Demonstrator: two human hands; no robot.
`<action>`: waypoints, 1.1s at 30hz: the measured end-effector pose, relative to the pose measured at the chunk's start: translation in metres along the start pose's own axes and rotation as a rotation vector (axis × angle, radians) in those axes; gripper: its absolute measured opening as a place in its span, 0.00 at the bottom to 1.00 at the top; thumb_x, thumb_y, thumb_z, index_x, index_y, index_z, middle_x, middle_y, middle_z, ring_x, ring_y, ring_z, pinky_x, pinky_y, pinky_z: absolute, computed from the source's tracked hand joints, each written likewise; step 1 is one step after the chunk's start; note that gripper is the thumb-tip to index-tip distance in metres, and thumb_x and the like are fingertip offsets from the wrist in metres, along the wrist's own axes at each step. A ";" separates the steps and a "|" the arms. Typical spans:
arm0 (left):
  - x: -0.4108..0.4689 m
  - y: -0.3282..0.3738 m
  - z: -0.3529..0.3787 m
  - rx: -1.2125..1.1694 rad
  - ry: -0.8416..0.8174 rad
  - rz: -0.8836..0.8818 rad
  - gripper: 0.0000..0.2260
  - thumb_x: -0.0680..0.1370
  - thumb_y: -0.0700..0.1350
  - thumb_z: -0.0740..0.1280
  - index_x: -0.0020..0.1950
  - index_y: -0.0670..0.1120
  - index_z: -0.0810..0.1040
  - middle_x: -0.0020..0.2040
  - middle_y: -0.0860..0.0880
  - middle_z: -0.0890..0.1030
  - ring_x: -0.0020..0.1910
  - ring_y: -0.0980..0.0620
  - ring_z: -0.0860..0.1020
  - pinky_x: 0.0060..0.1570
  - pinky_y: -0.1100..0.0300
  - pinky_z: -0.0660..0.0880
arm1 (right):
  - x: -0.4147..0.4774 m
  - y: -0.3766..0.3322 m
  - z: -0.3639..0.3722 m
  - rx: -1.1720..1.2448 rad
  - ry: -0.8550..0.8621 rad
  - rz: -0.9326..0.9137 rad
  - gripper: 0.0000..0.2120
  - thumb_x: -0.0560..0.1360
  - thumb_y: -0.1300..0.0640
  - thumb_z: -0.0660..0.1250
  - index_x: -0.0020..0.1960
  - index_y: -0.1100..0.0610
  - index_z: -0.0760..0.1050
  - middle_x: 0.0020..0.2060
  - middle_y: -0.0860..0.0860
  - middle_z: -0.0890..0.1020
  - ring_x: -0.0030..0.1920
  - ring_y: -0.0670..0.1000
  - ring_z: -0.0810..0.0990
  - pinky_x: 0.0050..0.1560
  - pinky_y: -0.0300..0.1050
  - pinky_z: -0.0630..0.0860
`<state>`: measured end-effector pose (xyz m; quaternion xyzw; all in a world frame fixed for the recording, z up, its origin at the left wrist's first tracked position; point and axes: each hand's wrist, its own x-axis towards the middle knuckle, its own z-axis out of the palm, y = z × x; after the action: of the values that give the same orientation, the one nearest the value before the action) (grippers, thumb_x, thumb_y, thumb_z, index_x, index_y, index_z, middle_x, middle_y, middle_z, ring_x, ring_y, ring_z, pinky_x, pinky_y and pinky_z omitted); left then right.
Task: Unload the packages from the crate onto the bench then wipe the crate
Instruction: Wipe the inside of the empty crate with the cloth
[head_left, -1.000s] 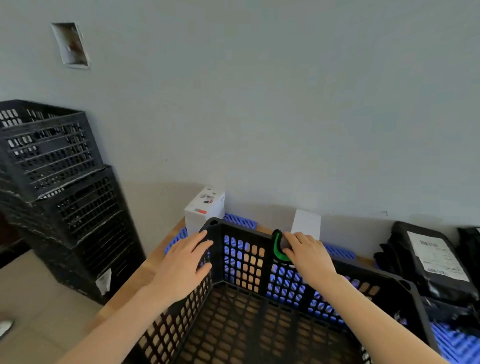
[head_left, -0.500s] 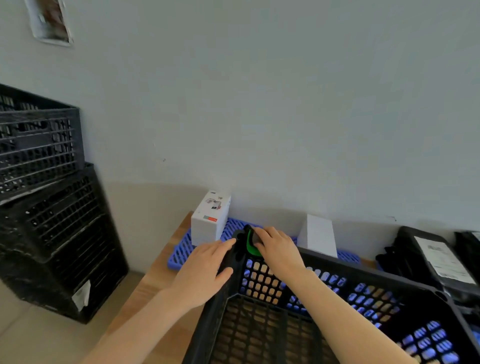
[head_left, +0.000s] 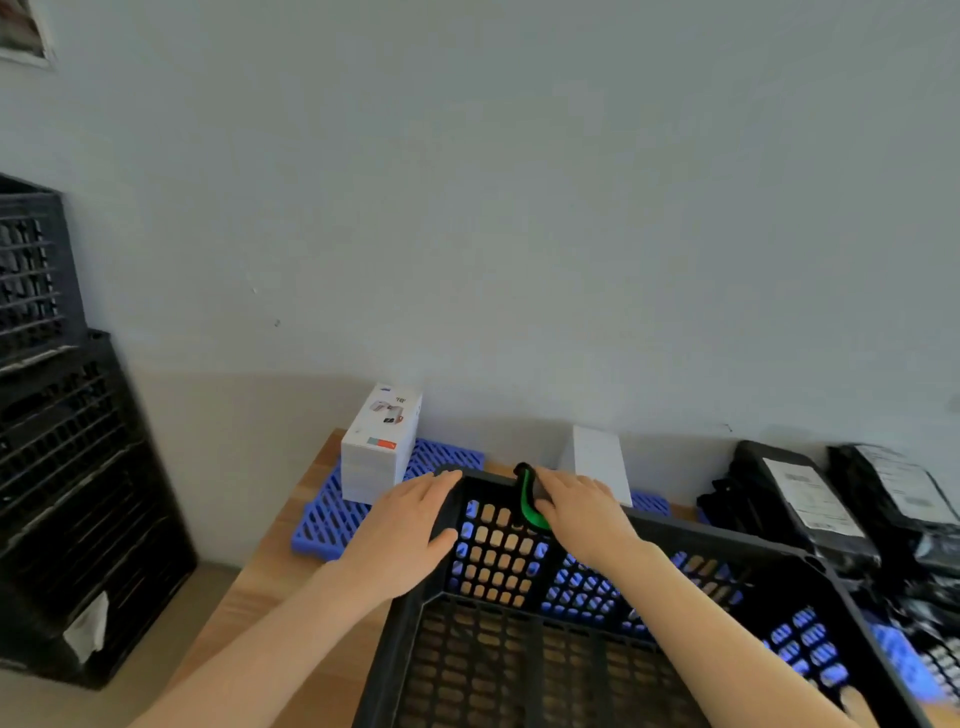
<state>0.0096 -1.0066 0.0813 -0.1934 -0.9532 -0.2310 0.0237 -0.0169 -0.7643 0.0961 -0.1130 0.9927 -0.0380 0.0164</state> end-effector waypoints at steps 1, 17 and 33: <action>0.000 0.000 0.000 0.001 -0.010 -0.003 0.30 0.82 0.53 0.61 0.80 0.54 0.51 0.79 0.52 0.59 0.77 0.53 0.57 0.74 0.57 0.56 | 0.001 -0.006 0.001 -0.013 0.055 -0.023 0.22 0.82 0.49 0.52 0.75 0.49 0.58 0.69 0.47 0.71 0.67 0.51 0.69 0.68 0.49 0.63; 0.009 0.003 0.005 0.223 0.011 0.022 0.27 0.82 0.51 0.59 0.80 0.51 0.54 0.77 0.54 0.62 0.78 0.54 0.55 0.74 0.46 0.38 | 0.022 -0.037 0.028 -0.087 0.259 -0.091 0.19 0.82 0.49 0.54 0.72 0.50 0.62 0.61 0.47 0.75 0.60 0.51 0.74 0.62 0.48 0.67; 0.017 0.008 0.021 0.203 0.090 -0.006 0.30 0.81 0.49 0.61 0.80 0.51 0.51 0.74 0.51 0.64 0.75 0.51 0.61 0.76 0.46 0.51 | -0.018 0.031 0.032 -0.247 0.359 0.064 0.17 0.74 0.51 0.69 0.61 0.53 0.75 0.47 0.48 0.81 0.46 0.53 0.80 0.49 0.51 0.75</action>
<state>-0.0017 -0.9843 0.0686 -0.1766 -0.9703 -0.1416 0.0853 -0.0047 -0.7318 0.0626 -0.0743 0.9799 0.0647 -0.1732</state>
